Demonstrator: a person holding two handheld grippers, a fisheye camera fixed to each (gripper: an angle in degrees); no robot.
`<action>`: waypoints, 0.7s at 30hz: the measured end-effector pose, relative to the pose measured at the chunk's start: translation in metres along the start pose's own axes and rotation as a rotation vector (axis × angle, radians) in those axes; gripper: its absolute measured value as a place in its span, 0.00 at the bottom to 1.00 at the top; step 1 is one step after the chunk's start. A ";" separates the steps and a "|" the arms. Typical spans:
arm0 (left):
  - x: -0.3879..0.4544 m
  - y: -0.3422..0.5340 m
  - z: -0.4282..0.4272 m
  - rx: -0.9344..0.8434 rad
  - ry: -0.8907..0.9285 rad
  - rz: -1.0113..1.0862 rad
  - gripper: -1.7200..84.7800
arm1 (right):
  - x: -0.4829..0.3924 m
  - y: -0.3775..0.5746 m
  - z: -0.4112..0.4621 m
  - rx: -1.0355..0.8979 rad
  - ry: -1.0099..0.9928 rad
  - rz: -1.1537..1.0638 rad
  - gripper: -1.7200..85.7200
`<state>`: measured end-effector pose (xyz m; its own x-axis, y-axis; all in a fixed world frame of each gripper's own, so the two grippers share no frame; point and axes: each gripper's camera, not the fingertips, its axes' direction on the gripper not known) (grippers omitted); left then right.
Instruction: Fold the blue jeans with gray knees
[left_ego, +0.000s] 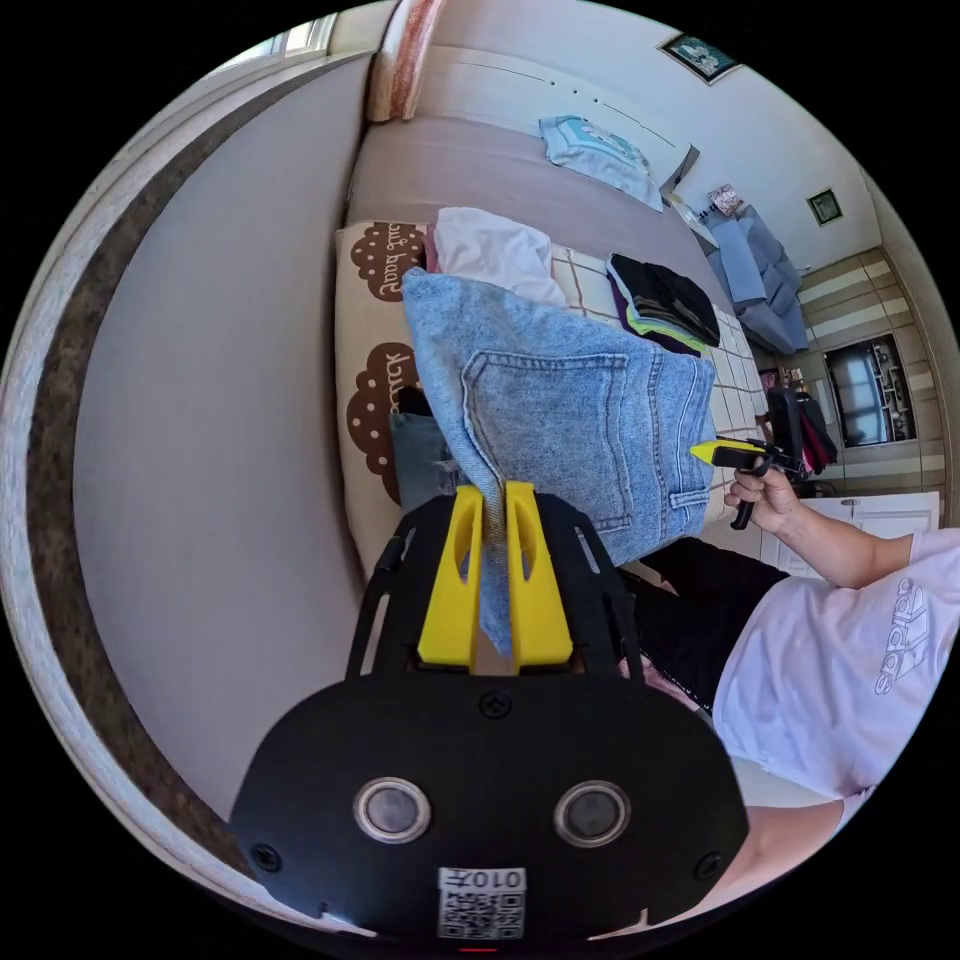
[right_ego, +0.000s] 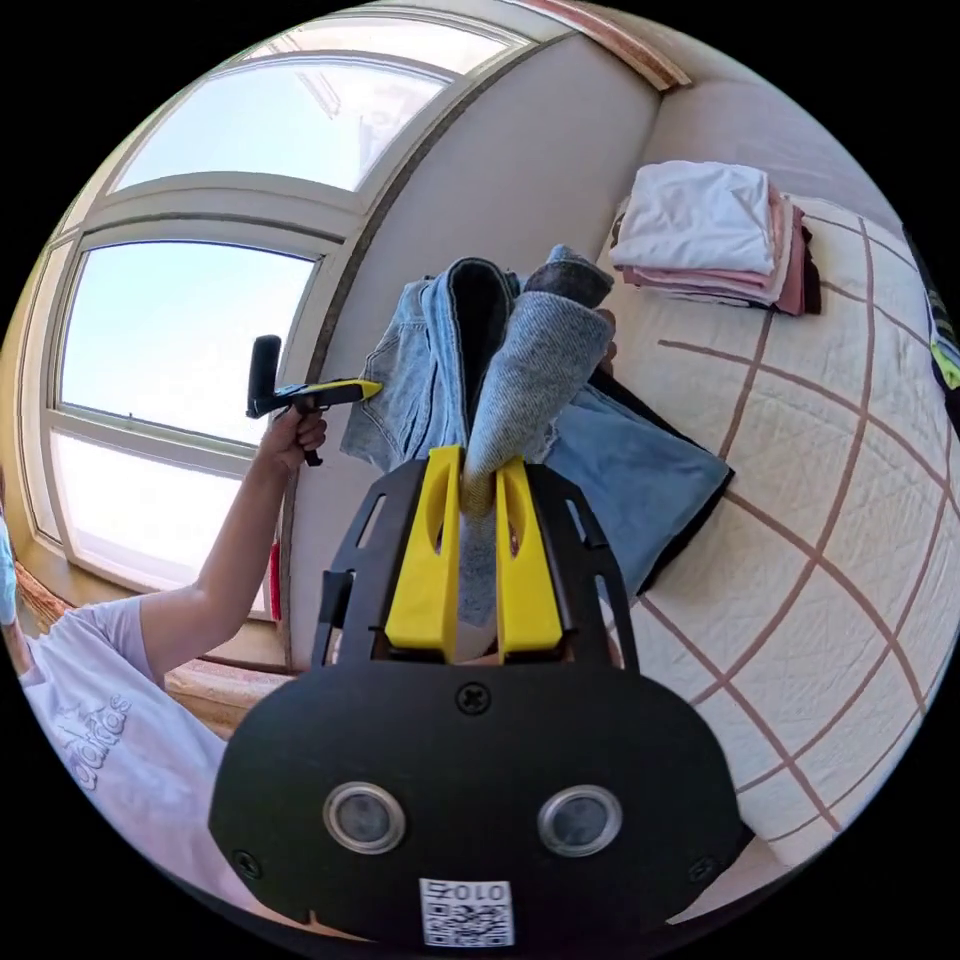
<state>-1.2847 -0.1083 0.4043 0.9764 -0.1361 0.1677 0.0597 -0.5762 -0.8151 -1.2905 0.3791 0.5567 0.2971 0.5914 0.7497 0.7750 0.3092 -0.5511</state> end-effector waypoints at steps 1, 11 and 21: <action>-0.018 -0.005 0.012 -0.025 0.007 0.000 0.09 | 0.003 -0.003 0.009 -0.002 0.001 0.017 0.10; -0.080 0.034 0.175 -0.198 -0.047 -0.106 0.08 | 0.054 -0.026 0.118 -0.287 0.194 0.212 0.10; -0.082 0.045 0.172 -0.277 -0.025 -0.110 0.09 | 0.023 -0.035 0.129 -0.290 0.217 0.180 0.10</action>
<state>-1.3263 0.0159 0.2587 0.9722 -0.0423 0.2303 0.1103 -0.7847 -0.6100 -1.3824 0.4781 0.5462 0.5291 0.4364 0.7277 0.8160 -0.0262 -0.5775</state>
